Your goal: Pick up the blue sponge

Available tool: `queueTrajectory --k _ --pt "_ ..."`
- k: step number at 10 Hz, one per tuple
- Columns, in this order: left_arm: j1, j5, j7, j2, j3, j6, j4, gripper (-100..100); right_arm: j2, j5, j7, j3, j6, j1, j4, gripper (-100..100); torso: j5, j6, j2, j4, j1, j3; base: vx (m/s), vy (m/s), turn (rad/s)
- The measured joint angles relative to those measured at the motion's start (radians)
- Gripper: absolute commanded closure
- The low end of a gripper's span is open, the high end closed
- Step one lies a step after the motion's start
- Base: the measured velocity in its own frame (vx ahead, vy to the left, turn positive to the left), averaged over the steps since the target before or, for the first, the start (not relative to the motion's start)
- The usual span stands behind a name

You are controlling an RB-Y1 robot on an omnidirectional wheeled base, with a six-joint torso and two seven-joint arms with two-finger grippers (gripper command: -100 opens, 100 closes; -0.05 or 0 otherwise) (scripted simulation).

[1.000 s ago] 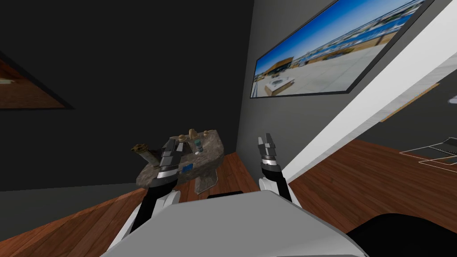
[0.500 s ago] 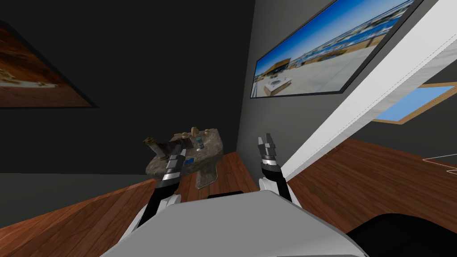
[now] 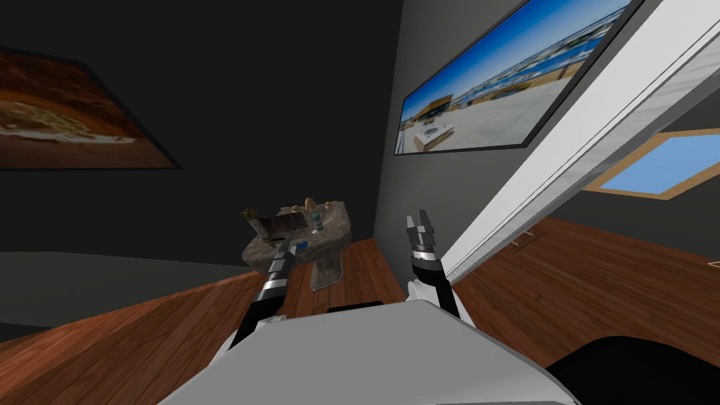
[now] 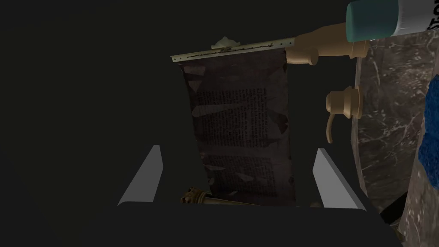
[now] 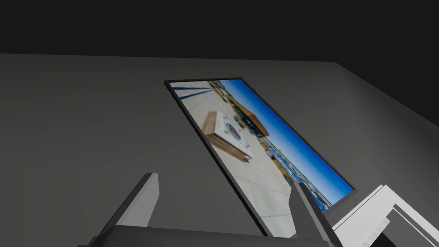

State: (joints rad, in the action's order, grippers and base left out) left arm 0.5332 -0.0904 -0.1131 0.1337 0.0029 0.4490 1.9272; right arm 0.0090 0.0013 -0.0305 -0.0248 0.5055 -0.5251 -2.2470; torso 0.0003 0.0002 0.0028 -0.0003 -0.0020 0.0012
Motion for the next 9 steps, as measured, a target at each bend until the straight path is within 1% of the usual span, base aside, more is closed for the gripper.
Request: queueTrajectory --k 3,4,6,7,9 --pt "0.0 -0.015 0.005 0.01 0.0 -0.018 -0.059 -100 0.0 0.0 0.0 0.0 0.0 0.0 0.0 0 0.001 0.0 -0.001 0.0 0.002 -0.001 -0.047 0.003 0.04" --pt "-0.001 -0.014 0.002 0.005 -0.004 -0.027 -0.074 -100 0.0 0.0 0.0 0.0 0.0 0.0 0.0 0 0.001 0.0 -0.001 0.0 0.003 -0.001 -0.03 0.016 0.001" --pt "-0.014 -0.017 0.006 0.014 0.001 -0.039 -0.116 -100 0.0 0.0 0.0 0.0 0.0 0.0 0.0 0 0.001 0.0 -0.003 -0.001 0.004 -0.002 -0.013 0.033 -0.006" --pt "-0.023 -0.014 0.006 0.011 0.002 -0.049 -0.133 -100 0.0 0.0 0.0 0.0 0.0 0.0 0.0 0 0.001 0.0 -0.004 -0.001 0.005 -0.002 -0.003 0.042 -0.034" --pt "-0.05 -0.003 0.011 0.008 0.011 -0.059 -0.189 -100 0.0 0.0 0.0 0.0 0.0 0.0 0.0 0 0.001 0.0 -0.005 -0.001 0.006 -0.003 0.013 0.069 -0.052"
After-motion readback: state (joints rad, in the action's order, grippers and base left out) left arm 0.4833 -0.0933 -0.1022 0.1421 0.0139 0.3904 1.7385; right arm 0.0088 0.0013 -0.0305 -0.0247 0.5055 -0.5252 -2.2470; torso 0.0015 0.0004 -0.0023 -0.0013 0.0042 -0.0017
